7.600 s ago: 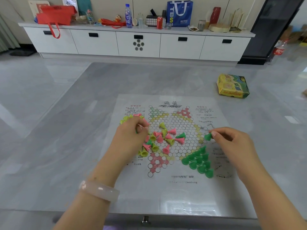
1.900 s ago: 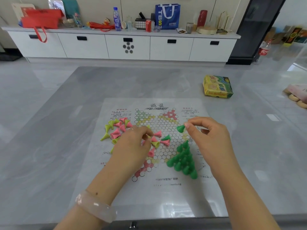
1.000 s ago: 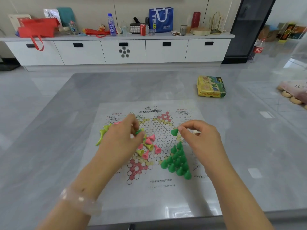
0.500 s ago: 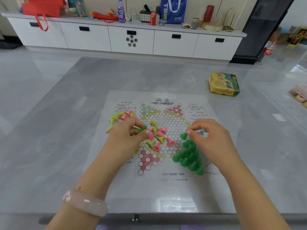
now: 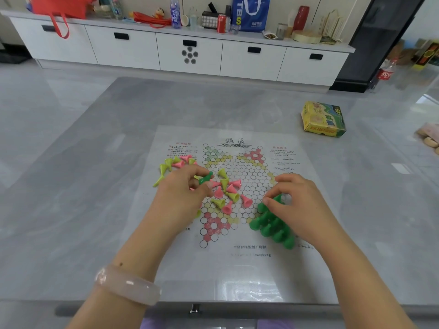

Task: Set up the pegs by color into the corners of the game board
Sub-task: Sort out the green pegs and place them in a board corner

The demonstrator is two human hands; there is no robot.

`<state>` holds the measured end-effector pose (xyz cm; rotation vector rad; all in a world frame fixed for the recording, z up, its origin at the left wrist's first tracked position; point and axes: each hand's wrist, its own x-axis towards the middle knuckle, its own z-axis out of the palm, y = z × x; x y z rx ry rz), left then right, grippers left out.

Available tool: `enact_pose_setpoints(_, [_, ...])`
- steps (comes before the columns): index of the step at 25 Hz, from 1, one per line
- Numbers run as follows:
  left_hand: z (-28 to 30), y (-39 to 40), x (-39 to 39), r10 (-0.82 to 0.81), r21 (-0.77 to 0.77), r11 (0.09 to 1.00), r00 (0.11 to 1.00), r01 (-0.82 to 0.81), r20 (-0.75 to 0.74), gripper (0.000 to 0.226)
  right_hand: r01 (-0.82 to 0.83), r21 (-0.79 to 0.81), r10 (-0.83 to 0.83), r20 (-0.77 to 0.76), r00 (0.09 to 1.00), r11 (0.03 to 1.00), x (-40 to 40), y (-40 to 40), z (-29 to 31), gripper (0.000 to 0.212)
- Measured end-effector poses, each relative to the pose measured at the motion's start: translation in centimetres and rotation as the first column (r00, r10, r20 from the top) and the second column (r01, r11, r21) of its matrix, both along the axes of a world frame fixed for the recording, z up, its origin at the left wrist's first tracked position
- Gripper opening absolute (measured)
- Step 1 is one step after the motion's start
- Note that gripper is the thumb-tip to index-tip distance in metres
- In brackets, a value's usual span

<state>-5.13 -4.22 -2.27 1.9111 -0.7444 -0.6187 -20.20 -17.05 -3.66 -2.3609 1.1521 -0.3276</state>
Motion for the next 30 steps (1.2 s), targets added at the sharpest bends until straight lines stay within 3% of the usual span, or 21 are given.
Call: enact_pose_setpoints(30, [-0.25,-0.19,-0.21,-0.048,0.030,0.999,0.993,0.045,0.110,0.016,-0.024,-0.008,0.023,-0.045,0.999,1.000,0.06,0.35,0.02,0.007])
